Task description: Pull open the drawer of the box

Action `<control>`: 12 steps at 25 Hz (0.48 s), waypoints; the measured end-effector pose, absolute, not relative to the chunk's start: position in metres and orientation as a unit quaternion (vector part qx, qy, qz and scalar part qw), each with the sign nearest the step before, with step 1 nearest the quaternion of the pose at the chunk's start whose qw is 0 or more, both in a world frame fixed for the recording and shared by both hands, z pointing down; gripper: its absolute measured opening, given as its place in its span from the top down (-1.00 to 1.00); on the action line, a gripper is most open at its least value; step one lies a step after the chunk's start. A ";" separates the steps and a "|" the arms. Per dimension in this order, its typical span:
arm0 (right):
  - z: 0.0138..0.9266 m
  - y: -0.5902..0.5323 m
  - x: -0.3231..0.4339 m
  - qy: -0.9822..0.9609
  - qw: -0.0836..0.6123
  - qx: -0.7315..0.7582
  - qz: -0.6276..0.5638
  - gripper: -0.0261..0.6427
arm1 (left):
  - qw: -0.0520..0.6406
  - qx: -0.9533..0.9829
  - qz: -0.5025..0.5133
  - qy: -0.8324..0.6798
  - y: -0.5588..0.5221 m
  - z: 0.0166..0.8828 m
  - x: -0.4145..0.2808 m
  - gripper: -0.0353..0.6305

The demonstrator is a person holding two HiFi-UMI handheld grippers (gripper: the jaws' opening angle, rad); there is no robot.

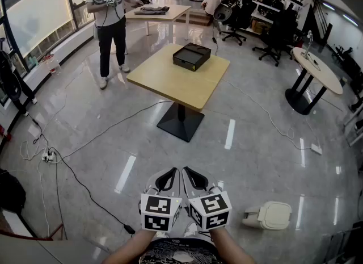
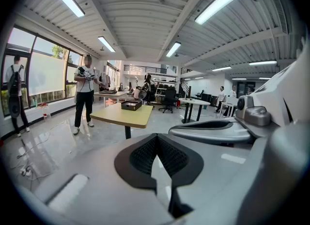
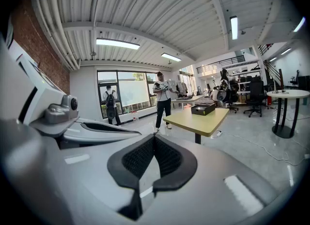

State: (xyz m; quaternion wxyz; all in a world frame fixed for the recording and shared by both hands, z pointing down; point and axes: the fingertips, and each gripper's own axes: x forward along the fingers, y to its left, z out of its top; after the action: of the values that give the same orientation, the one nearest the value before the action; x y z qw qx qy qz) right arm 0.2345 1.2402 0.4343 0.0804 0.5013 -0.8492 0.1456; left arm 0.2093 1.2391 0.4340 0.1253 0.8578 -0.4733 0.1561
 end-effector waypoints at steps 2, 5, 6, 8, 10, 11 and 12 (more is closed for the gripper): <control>0.433 1.241 0.220 -0.849 0.080 0.501 0.148 0.91 | 0.127 0.858 0.158 -0.472 1.240 0.433 0.196 0.84; 0.426 1.233 0.226 -0.849 0.079 0.501 0.151 0.91 | 0.127 0.858 0.161 -0.471 1.232 0.426 0.202 0.85; 0.424 1.230 0.232 -0.849 0.079 0.501 0.151 0.91 | 0.126 0.858 0.161 -0.471 1.229 0.424 0.208 0.85; 0.422 1.230 0.242 -0.849 0.078 0.501 0.149 0.91 | 0.124 0.858 0.162 -0.472 1.229 0.423 0.219 0.84; 0.427 1.237 0.250 -0.848 0.076 0.504 0.148 0.91 | 0.124 0.857 0.163 -0.472 1.237 0.428 0.225 0.84; 0.429 1.240 0.254 -0.846 0.075 0.506 0.148 0.91 | 0.124 0.857 0.164 -0.473 1.240 0.430 0.228 0.85; 0.431 1.241 0.259 -0.845 0.074 0.508 0.150 0.91 | 0.124 0.857 0.165 -0.473 1.241 0.431 0.232 0.84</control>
State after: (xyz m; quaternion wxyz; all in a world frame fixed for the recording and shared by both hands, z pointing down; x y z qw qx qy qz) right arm 0.2590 1.2411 0.4305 0.0740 0.5075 -0.8453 0.1496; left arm 0.2321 1.2407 0.4315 0.1236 0.8566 -0.4730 0.1650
